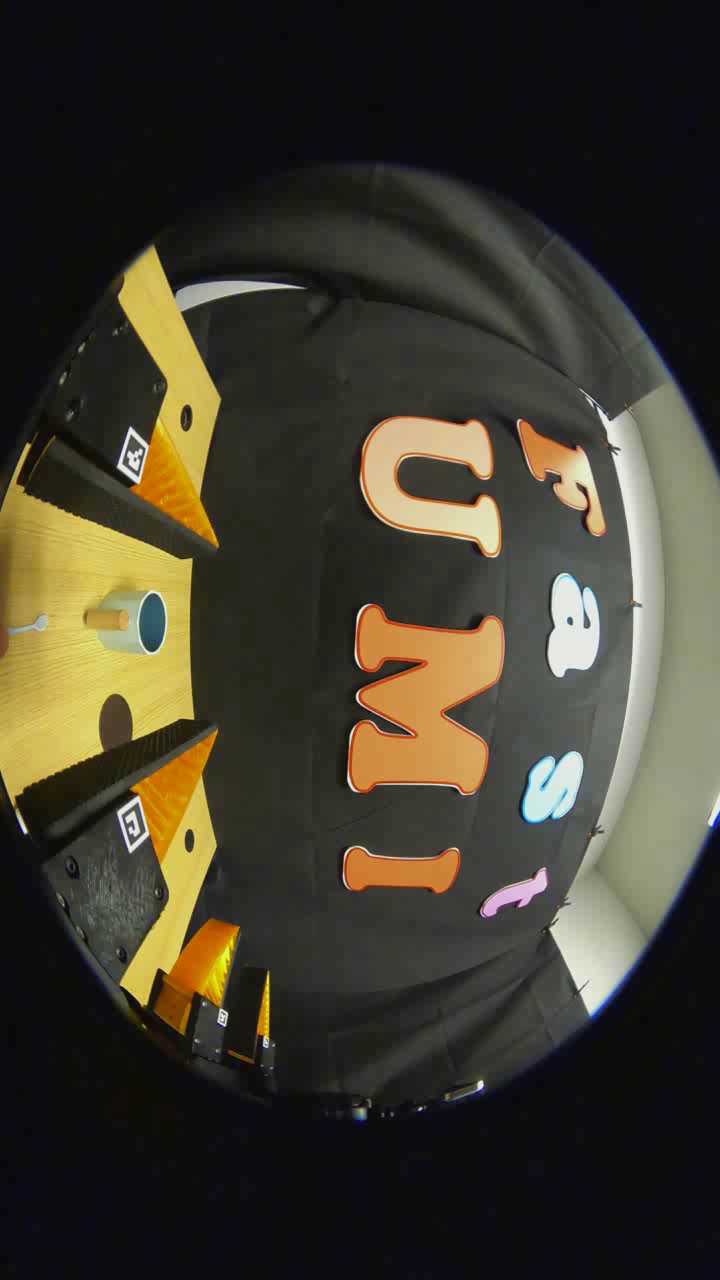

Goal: Put the toothbrush and toothpaste on the desktop into the cup, then pick up the cup and place it on the coaster on the desktop.

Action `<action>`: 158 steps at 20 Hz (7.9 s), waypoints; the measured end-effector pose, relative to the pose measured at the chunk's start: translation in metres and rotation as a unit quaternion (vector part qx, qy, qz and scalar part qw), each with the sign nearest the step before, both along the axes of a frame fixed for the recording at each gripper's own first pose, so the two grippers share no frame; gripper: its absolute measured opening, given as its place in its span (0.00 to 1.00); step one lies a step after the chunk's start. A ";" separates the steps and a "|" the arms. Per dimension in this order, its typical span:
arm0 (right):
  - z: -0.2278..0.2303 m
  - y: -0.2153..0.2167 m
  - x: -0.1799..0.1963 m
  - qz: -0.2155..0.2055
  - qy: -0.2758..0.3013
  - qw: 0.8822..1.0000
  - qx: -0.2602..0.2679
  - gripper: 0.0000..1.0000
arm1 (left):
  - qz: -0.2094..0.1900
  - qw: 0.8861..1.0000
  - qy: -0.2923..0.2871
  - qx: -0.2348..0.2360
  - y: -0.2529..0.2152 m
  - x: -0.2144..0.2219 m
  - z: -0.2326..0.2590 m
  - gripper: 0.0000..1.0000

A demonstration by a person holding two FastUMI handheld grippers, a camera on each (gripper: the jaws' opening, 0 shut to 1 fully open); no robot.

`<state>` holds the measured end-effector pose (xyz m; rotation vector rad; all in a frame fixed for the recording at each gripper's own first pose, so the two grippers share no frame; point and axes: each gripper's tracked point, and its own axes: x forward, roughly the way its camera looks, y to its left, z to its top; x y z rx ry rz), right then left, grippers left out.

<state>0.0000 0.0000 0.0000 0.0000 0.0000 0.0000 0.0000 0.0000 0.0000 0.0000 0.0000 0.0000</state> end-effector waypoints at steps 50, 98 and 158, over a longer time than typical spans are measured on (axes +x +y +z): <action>-0.233 0.095 -0.051 0.086 0.386 0.918 0.032 0.82 | 0.023 0.918 0.395 0.014 0.013 -0.046 -0.239 0.98; -0.148 0.075 -0.017 0.108 0.293 0.942 0.122 0.06 | 0.007 0.955 0.295 -0.020 0.020 -0.053 -0.286 0.06; -0.035 0.053 0.113 0.067 0.072 0.986 0.131 0.06 | 0.016 0.996 0.074 -0.039 0.072 0.196 -0.249 0.05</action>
